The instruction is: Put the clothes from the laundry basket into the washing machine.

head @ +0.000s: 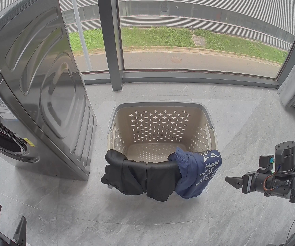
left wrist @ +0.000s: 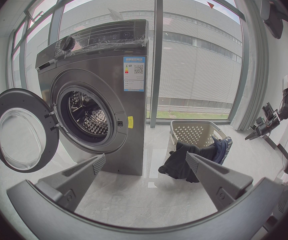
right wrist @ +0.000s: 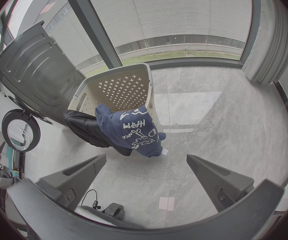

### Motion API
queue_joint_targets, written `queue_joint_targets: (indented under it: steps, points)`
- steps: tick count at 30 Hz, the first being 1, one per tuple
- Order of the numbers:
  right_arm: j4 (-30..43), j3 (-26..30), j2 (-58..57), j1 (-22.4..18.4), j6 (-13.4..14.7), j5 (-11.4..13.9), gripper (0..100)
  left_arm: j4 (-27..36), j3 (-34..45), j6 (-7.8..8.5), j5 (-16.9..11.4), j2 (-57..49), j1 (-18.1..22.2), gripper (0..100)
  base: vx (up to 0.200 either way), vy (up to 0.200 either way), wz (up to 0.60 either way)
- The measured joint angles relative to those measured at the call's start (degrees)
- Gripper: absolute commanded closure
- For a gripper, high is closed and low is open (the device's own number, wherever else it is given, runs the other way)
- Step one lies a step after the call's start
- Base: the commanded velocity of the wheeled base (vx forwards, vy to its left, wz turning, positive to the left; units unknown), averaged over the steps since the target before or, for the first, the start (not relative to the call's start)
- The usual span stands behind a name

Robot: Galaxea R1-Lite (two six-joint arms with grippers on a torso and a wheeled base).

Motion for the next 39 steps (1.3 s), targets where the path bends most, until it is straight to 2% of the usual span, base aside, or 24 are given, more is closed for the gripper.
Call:
queue_joint_targets:
  steps: [8, 12, 19, 26, 39]
  points:
    - [-5.0, -2.2, 8.6, 2.7, 1.2, -0.9, 0, 0.0, 0.0, -0.02, 0.0, 0.0, 0.0, 0, 0.000, 0.000, 0.00]
    - [-5.6, -3.8, 11.9, 3.5, 1.4, -0.9, 0, 0.0, 0.0, -0.02, 0.0, 0.0, 0.0, 0, 0.000, 0.000, 0.00]
    - [-5.8, -7.0, 15.9, 5.2, 3.4, -1.0, 0, 0.0, 0.0, -0.02, 0.0, 0.0, 0.0, 0, 0.000, 0.000, 0.00]
    - [-6.3, -10.5, 19.4, 5.9, 3.6, -1.9, 0, 0.0, 0.0, 0.00, 0.0, 0.0, 0.0, 0, 0.000, 0.000, 0.00]
    - [-12.6, -14.5, 27.8, 5.7, 3.4, -2.7, 0, 0.0, 0.0, -0.04, 0.0, 0.0, 0.0, 0, 0.000, 0.000, 0.00]
